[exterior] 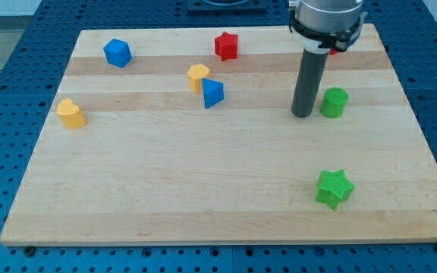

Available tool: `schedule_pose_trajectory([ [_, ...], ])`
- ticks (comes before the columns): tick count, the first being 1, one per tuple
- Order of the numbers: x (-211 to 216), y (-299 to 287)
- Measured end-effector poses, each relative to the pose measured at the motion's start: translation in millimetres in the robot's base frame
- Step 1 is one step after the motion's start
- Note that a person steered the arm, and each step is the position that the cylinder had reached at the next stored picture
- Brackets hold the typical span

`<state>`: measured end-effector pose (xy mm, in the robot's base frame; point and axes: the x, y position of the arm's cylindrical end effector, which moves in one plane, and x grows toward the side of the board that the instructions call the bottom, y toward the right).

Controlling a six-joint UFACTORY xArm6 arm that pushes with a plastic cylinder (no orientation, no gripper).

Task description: Separate yellow hexagon from the blue triangle

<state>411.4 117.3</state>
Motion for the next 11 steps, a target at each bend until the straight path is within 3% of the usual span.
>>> schedule_pose_trajectory([
  [3, -44.2, -17.5],
  [4, -45.0, -42.9],
  [7, -102.9, -152.3],
  [10, -4.2, -238.2],
  [11, -2.9, -255.4],
])
